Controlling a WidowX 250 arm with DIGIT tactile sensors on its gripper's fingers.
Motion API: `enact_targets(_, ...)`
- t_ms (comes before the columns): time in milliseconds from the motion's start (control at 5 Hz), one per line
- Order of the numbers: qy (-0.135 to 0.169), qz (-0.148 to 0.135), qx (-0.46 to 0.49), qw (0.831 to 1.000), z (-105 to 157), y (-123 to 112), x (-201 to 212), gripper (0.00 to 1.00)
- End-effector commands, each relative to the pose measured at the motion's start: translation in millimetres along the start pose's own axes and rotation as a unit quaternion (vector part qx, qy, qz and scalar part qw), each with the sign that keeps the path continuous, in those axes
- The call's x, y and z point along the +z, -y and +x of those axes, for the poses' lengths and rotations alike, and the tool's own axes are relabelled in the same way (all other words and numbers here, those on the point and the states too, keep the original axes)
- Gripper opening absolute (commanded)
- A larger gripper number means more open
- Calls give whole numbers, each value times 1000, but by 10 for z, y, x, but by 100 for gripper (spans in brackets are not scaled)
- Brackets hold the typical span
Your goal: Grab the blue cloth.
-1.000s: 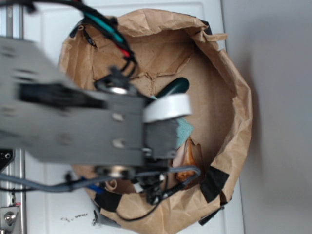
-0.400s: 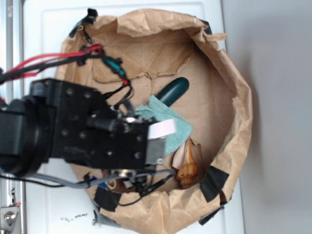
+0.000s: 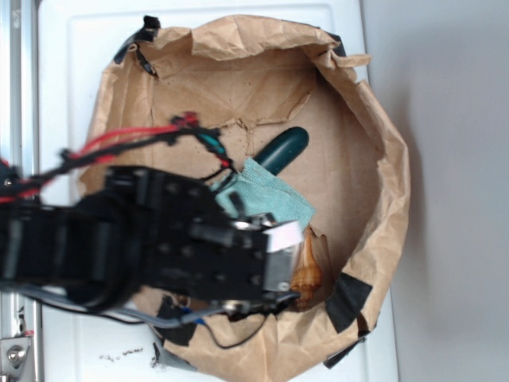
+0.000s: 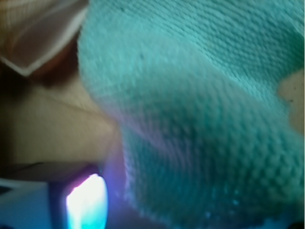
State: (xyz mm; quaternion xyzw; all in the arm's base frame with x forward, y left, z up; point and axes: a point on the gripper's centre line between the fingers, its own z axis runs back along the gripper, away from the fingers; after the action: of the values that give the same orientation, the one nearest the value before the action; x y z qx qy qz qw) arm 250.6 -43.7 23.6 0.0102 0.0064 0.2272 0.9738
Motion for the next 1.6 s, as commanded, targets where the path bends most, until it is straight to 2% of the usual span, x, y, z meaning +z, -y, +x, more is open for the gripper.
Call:
enact_targets(0,1,0,7,1000,154,140,141,0)
enact_targets(400,-11,-12,14,1000,238,131,339,0)
enact_targets(600,-26,-23,26,999,341,117,563,0)
enact_targets(1000,-73,-3,61,995,579,40,1027,0)
enact_targets(1200,-35,22,58,997,638,18,1197,0)
enact_targets(1400,-16,15,58,998,716,-53,1315,0)
